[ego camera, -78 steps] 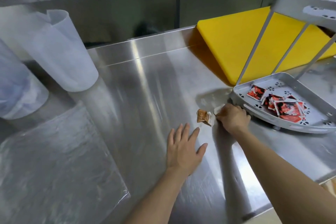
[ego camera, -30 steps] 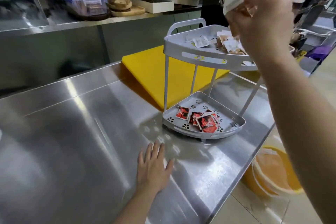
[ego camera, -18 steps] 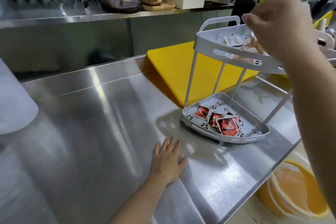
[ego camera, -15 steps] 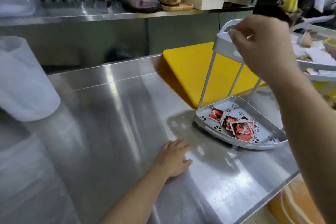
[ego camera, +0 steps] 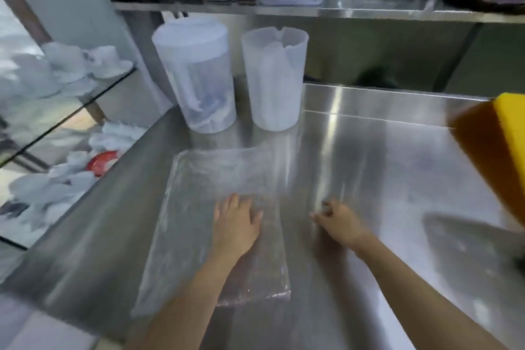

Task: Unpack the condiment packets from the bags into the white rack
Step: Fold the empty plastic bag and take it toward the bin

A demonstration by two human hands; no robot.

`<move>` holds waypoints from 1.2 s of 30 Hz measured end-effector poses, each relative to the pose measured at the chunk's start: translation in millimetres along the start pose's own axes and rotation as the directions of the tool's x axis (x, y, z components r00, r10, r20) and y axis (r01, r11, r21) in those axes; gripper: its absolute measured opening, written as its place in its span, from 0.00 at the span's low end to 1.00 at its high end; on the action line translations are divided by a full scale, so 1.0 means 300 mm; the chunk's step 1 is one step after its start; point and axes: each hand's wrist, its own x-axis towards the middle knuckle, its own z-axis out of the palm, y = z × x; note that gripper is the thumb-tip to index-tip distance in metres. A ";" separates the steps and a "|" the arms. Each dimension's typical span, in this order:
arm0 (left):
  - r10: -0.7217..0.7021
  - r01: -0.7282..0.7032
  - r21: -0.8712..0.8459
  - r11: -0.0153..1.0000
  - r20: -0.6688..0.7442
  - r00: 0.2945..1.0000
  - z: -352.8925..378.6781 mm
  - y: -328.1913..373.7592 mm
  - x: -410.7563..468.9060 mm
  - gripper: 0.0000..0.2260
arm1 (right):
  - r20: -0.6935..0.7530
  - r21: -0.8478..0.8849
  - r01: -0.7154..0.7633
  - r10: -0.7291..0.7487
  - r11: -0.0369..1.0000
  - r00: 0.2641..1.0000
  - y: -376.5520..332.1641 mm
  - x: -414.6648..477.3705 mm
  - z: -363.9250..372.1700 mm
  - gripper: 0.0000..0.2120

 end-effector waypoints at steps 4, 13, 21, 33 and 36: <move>-0.448 0.449 -0.003 0.893 -0.071 0.891 -0.061 -0.224 -0.026 0.24 | 0.005 -0.008 0.002 -0.002 1.000 1.000 -0.072 0.037 0.107 0.23; -0.754 0.745 -0.436 0.504 0.198 0.626 -0.138 -0.419 0.011 0.37 | 0.081 0.121 -0.043 0.034 0.992 0.996 -0.166 0.080 0.225 0.10; -0.513 0.744 -0.497 0.446 0.539 0.668 -0.167 -0.369 0.024 0.12 | 0.271 0.358 -0.191 0.094 0.914 0.958 -0.090 0.072 0.139 0.11; -0.239 0.704 -0.527 0.477 0.693 0.680 -0.121 -0.107 0.024 0.02 | 0.276 0.604 -0.358 0.235 0.712 0.932 0.187 0.023 -0.048 0.07; -0.202 0.687 -0.527 0.500 0.700 0.685 -0.104 -0.042 0.023 0.03 | 0.272 0.579 -0.358 0.240 0.733 0.932 0.248 -0.003 -0.098 0.04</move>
